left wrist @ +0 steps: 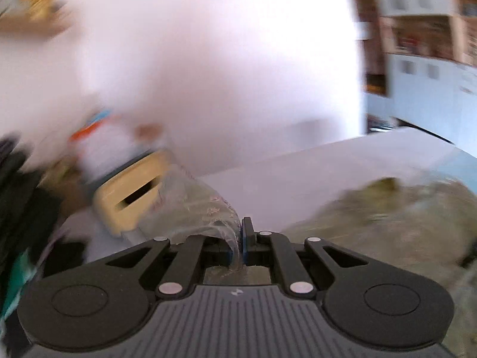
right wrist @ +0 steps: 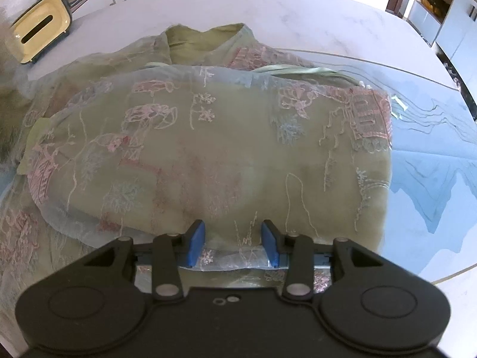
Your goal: Fold clothes
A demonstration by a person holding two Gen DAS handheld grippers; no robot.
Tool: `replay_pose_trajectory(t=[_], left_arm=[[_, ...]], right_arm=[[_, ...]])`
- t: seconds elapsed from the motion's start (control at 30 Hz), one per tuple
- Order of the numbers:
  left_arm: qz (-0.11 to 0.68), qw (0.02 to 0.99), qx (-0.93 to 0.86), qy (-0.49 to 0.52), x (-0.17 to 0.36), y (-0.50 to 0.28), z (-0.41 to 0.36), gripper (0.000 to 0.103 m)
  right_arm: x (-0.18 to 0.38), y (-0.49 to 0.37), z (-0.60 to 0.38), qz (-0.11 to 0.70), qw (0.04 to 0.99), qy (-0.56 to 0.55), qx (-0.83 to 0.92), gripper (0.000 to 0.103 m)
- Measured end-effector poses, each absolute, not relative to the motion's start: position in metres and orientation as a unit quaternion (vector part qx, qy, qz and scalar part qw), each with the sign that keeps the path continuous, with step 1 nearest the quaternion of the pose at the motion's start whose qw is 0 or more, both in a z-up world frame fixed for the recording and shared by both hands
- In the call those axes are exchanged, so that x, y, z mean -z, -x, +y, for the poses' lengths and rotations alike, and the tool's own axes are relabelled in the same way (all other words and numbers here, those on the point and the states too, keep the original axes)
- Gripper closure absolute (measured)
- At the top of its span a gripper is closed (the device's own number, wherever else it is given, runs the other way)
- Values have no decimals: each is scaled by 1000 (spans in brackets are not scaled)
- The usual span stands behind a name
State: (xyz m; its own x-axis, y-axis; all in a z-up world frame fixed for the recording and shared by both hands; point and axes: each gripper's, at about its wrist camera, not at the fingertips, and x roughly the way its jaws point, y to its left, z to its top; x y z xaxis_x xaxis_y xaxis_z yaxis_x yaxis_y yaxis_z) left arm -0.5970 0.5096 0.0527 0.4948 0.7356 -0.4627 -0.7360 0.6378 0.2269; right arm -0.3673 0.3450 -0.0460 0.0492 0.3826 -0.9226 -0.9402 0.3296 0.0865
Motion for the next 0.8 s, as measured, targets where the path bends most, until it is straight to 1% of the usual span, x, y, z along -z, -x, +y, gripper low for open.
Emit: replay_pose_trajectory(t=[0.13,0.3,0.4,0.5,0.57,0.63,0.7,0.73,0.8], left_arm=[[277,898,-341,-24,-41,532,472,98],[303,917,-252,-63,-7,460,426,98],[341,913,-210,-85,23,438,407,98],[377,908,-161,-83,45,432,403,98],[390,907,-130,-96,53,432,394,95],[400,902,-107,-119,59,432,384,87],[407,897,-91,-145,62,433,371,71],[407,896,-85,-157,61,436,365,67],[401,899,-78,-159,58,444,358,46]], right_arm=[[46,367,341,470,659,290,-510,0],[45,361,337,474,651,277,-524,0],[43,355,335,482,642,269,-532,0],[29,344,332,475,648,252,-540,0],[13,335,332,466,654,236,-548,0],[-4,332,338,450,655,227,-563,0],[-19,336,348,433,647,226,-586,0],[-27,341,354,424,639,229,-599,0],[-35,356,368,408,622,238,-624,0]])
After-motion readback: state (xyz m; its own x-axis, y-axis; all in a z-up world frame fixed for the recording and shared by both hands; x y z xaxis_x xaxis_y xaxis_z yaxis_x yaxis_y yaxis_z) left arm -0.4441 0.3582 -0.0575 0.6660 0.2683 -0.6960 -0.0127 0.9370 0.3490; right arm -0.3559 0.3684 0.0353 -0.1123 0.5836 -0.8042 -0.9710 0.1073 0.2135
